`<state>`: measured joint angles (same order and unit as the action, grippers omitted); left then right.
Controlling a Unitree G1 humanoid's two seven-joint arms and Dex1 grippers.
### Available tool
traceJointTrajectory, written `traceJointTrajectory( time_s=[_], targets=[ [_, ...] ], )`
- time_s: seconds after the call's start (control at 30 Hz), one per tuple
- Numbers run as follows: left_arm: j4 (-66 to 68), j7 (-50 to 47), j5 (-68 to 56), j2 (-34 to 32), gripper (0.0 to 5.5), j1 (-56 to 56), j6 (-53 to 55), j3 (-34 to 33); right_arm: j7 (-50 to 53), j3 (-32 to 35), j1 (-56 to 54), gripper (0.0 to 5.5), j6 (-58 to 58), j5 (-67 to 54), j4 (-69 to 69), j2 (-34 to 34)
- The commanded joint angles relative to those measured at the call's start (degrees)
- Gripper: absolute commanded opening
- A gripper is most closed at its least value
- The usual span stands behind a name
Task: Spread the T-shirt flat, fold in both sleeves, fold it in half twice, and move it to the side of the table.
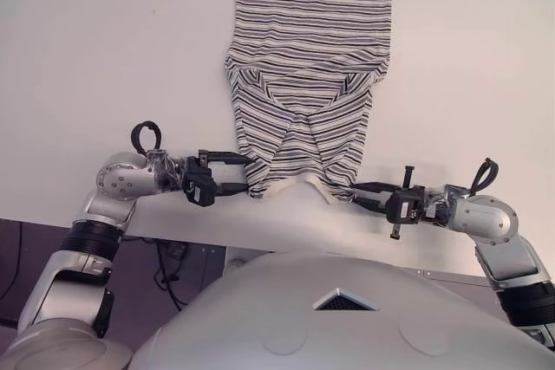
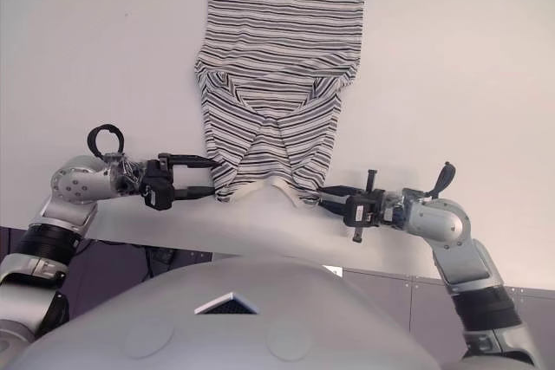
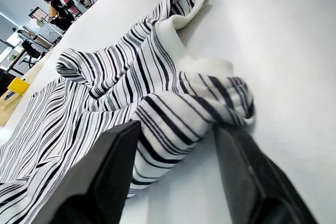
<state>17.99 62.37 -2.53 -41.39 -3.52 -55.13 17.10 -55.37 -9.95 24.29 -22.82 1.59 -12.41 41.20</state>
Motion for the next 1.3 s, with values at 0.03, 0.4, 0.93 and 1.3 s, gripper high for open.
traceJointTrajectory(
  time_s=[0.03, 0.4, 0.93, 1.3],
  targets=[
    [0.6, -0.7, 3.2, -2.7, 1.96, -2.9, -0.3, 1.6, -0.5, -1.4, -2.3, 0.32, 5.1, -1.7, -4.9, 0.8],
    [-2.2, -5.2, 4.5, -4.0, 0.29, -5.2, 0.3, 3.4, -0.7, -7.3, -13.0, 0.00, 5.6, -0.9, 5.9, -1.7],
    [1.5, 10.0, -17.9, -1.8, 0.01, -3.9, 19.8, 7.3, -5.8, 10.7, -3.9, 0.00, 30.5, -37.4, -10.2, 10.6],
    [1.1, 30.1, -32.3, -1.7, 0.01, -1.1, 44.0, 13.7, -19.2, 24.3, 5.9, 0.00, 60.7, -60.3, -21.1, 25.7]
  ],
)
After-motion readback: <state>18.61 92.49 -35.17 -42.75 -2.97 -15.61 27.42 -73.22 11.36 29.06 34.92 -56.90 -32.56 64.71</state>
